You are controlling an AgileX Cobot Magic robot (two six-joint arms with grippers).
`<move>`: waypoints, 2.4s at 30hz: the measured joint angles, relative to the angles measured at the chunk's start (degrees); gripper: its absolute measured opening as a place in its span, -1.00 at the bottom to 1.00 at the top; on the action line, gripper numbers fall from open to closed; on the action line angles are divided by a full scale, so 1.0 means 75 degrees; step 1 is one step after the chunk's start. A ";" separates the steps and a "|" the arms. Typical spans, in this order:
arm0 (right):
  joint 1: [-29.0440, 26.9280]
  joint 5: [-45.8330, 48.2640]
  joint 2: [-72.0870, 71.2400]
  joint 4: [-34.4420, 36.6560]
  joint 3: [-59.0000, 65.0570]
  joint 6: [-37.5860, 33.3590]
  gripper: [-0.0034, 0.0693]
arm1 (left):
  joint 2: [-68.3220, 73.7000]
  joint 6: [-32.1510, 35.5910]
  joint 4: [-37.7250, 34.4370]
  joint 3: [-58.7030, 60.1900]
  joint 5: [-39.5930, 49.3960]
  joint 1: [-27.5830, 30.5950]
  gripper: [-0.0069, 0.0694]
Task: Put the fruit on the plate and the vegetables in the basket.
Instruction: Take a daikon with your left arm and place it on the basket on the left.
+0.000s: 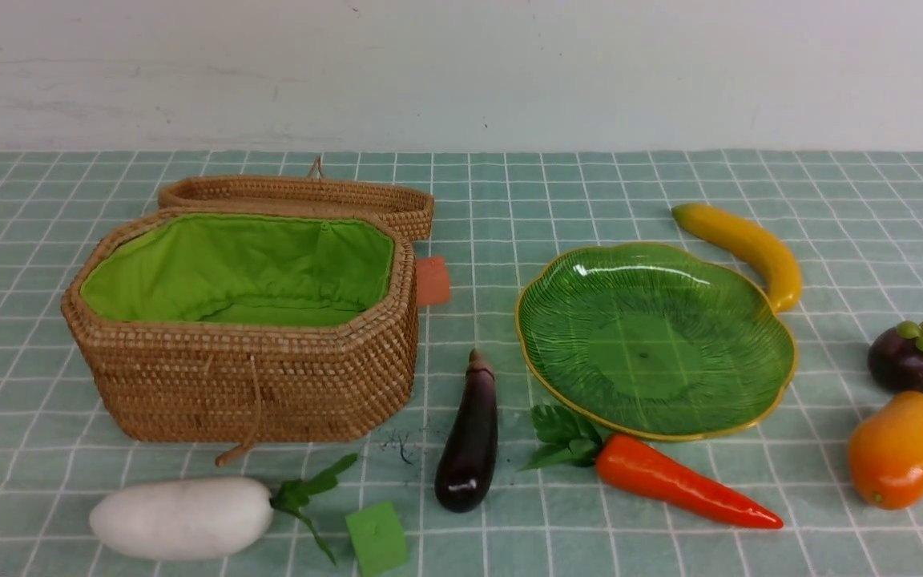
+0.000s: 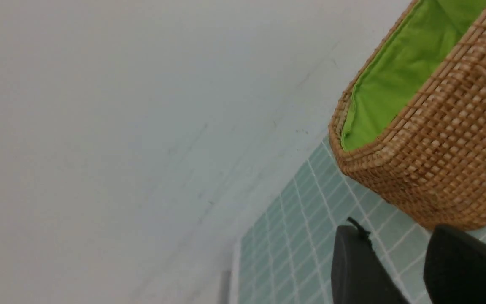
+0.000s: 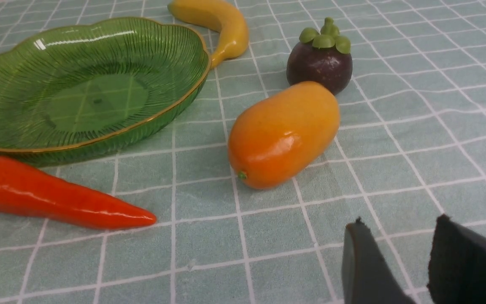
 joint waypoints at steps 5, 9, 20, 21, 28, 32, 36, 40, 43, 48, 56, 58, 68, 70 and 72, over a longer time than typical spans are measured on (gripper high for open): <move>0.0000 0.0000 0.0000 0.0000 0.0000 0.0000 -0.25 | 0.0000 -0.2664 -0.1011 0.0000 0.0025 0.0000 -0.19; 0.0000 0.0000 0.0000 0.0000 0.0000 0.0000 -0.25 | 0.0000 -0.5059 -0.1280 0.0000 0.0061 0.0000 -0.19; 0.0000 0.0000 0.0000 0.0000 0.0000 0.0000 -0.25 | 0.0000 -1.0276 -0.1323 0.0000 -0.0285 0.0000 -0.19; 0.0000 0.0000 0.0000 0.0000 0.0000 0.0000 -0.25 | 0.0000 -1.0825 -0.1297 0.0000 -0.0366 0.0000 -0.19; 0.0000 0.0000 0.0000 0.0000 0.0000 0.0000 -0.25 | 0.0000 -1.1491 -0.1247 0.0002 -0.0175 0.0000 -0.24; 0.0000 0.0000 0.0000 -0.0239 0.0000 0.0000 -0.25 | 0.0000 -1.1517 -0.1204 -0.0170 -0.0984 0.0000 -0.62; 0.0000 -0.0085 0.0000 -0.1059 0.0009 0.0000 -0.25 | 0.0446 -1.1517 -0.0783 -0.0921 -0.1426 0.0000 -0.85; 0.0000 -0.0712 0.0000 -0.1915 0.0033 0.0290 -0.25 | 0.1840 -1.1517 0.0488 -0.1787 -0.1663 0.0000 -0.85; 0.0000 -0.1357 0.0000 -0.1778 0.0033 0.1079 -0.25 | 0.2885 -1.1835 0.1637 -0.2119 -0.1957 0.0000 -0.85; 0.0000 -0.2172 0.0000 -0.1615 0.0033 0.2472 -0.25 | 0.3793 -1.3084 0.3427 -0.2204 -0.2142 -0.0410 -0.85; 0.0000 -0.3101 0.0000 -0.1556 0.0033 0.3809 -0.26 | 0.3903 -1.5027 0.4964 -0.2211 -0.2471 -0.1152 -0.85; 0.0000 -0.3191 0.0000 -0.1401 0.0033 0.4569 -0.27 | 0.4118 -1.5252 0.5041 -0.2340 -0.2803 -0.1170 -0.85; 0.2707 0.0505 0.2245 -0.2030 -0.2777 0.5576 -0.87 | 0.5902 -1.4740 0.5159 -0.3797 -0.3724 -0.1178 -0.85; 0.3439 0.1532 0.2713 -0.1845 -0.3364 0.5120 -0.88 | 0.6079 -1.4562 0.5159 -0.3952 -0.3724 -0.1178 -0.85; 0.4276 0.2696 0.3233 -0.1607 -0.4029 0.4551 -0.88 | 0.6219 -1.4391 0.5161 -0.4063 -0.3717 -0.1178 -0.85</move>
